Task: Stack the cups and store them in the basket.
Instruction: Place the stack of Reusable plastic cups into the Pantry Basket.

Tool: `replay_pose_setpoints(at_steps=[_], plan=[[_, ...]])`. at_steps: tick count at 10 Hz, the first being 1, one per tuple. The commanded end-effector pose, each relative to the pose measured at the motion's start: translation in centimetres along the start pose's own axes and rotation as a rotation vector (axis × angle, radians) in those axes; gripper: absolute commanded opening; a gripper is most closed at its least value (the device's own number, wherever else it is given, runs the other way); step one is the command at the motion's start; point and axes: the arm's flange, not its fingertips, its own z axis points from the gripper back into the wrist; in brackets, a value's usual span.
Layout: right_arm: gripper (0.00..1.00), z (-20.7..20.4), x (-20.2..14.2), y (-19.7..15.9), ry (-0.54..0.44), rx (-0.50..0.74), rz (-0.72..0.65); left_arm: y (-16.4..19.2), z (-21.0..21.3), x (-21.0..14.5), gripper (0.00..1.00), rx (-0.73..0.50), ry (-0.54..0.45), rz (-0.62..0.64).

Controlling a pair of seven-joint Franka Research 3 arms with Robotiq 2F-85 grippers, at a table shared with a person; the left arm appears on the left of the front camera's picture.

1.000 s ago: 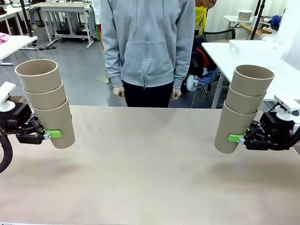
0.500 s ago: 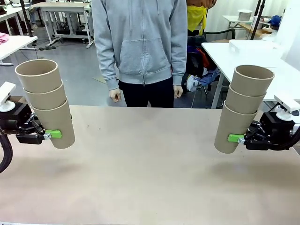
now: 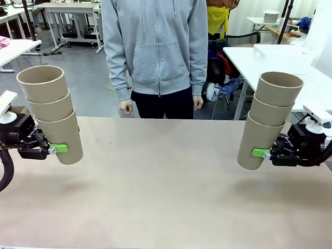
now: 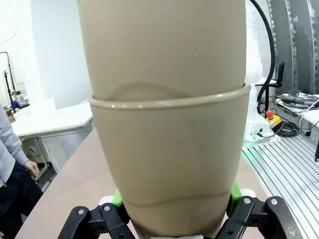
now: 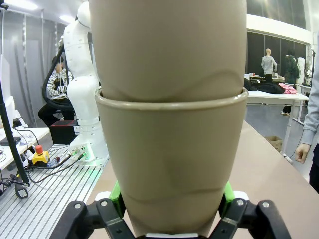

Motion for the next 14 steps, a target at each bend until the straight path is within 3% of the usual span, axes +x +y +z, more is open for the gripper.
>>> replay_pose_setpoints(at_steps=[1, 14], plan=[[0.84, 0.02, 0.41, -0.06, -0.003, -0.001, 0.011, -0.12, -0.15, 0.28, 0.84, -0.005, -0.007, -0.009], [0.84, 0.02, 0.41, -0.06, -0.003, -0.001, 0.011, -0.12, -0.15, 0.28, 0.84, -0.005, -0.007, -0.009]])
